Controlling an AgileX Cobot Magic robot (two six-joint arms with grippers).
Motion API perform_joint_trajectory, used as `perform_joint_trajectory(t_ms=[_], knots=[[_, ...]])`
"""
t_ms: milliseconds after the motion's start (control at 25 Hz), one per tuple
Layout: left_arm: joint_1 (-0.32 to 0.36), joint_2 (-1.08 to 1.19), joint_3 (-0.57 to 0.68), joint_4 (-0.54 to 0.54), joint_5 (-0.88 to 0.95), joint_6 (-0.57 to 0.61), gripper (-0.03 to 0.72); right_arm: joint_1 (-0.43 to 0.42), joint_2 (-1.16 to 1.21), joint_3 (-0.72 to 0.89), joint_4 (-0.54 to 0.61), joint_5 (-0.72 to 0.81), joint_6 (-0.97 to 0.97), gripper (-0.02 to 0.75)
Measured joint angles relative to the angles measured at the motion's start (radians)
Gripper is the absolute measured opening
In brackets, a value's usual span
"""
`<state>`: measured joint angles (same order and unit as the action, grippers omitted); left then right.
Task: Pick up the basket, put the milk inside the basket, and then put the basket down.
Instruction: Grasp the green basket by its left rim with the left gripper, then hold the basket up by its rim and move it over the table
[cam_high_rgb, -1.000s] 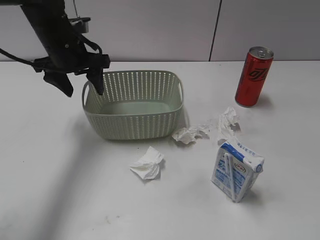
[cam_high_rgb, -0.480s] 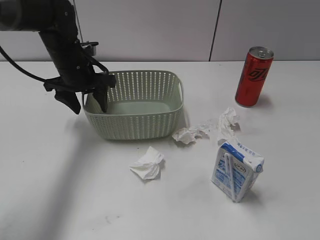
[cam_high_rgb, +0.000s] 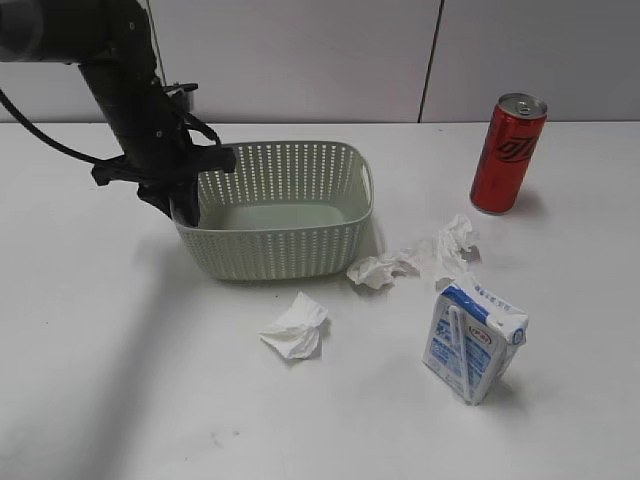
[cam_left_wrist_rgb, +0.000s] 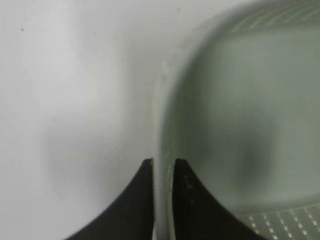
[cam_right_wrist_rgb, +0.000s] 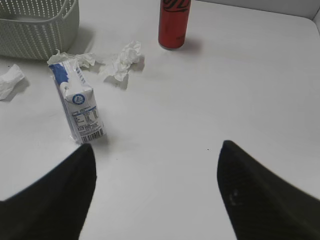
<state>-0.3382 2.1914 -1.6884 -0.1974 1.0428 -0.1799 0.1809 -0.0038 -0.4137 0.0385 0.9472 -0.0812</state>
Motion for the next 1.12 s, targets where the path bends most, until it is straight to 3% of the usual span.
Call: perform_joint_trajectory(t_ms=[120, 440, 640, 1120], knots=[[0.000, 0.000, 0.000, -0.017, 0.011, 0.000, 0.001, 0.000, 0.000, 0.000, 0.000, 0.000, 0.000, 0.591], [0.001, -0.089, 0.000, -0.021, 0.017, -0.025, -0.001, 0.000, 0.000, 0.000, 0.000, -0.001, 0.000, 0.591], [-0.006, -0.190, 0.020, 0.030, 0.040, -0.082, -0.001, 0.000, 0.000, 0.000, 0.000, -0.001, 0.000, 0.591], [-0.021, -0.542, 0.416, 0.055, -0.096, -0.157, -0.001, 0.000, 0.000, 0.000, 0.003, -0.001, 0.000, 0.591]])
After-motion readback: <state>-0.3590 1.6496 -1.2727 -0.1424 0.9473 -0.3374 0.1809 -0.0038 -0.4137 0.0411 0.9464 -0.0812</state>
